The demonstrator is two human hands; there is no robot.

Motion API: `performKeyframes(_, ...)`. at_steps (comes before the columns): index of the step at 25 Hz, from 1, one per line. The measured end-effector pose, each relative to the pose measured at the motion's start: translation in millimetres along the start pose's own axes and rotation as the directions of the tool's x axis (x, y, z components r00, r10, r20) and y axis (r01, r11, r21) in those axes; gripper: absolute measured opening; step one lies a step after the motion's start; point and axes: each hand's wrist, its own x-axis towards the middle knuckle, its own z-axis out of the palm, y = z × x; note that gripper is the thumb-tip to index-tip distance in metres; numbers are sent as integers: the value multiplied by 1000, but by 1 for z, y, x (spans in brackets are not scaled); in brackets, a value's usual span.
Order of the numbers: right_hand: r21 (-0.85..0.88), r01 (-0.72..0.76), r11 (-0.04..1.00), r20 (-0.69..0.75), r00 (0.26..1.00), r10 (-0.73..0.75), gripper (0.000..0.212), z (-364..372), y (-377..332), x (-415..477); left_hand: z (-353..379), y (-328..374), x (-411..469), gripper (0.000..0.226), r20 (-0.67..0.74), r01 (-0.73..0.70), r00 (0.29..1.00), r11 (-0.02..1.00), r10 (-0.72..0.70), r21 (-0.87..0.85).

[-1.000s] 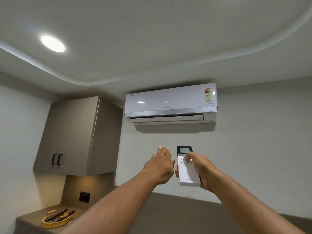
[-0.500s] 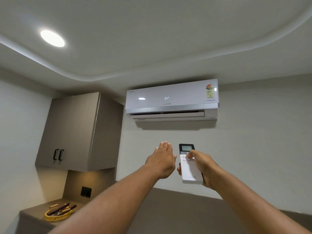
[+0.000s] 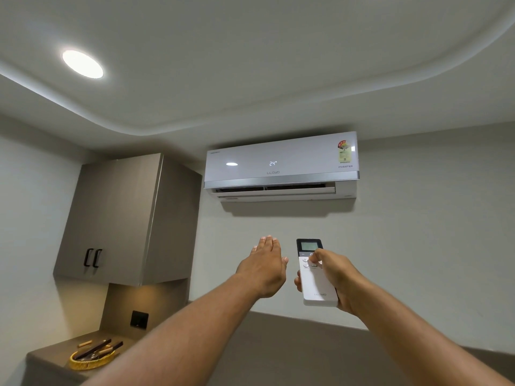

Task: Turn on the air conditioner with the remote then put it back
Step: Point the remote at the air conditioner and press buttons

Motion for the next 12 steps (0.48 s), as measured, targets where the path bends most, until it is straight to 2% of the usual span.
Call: performKeyframes(12,-42,5,999,-11,1000,-5,27,5,0,2,0,-4,1,62,-15,-7,1000,1000,7,-9)
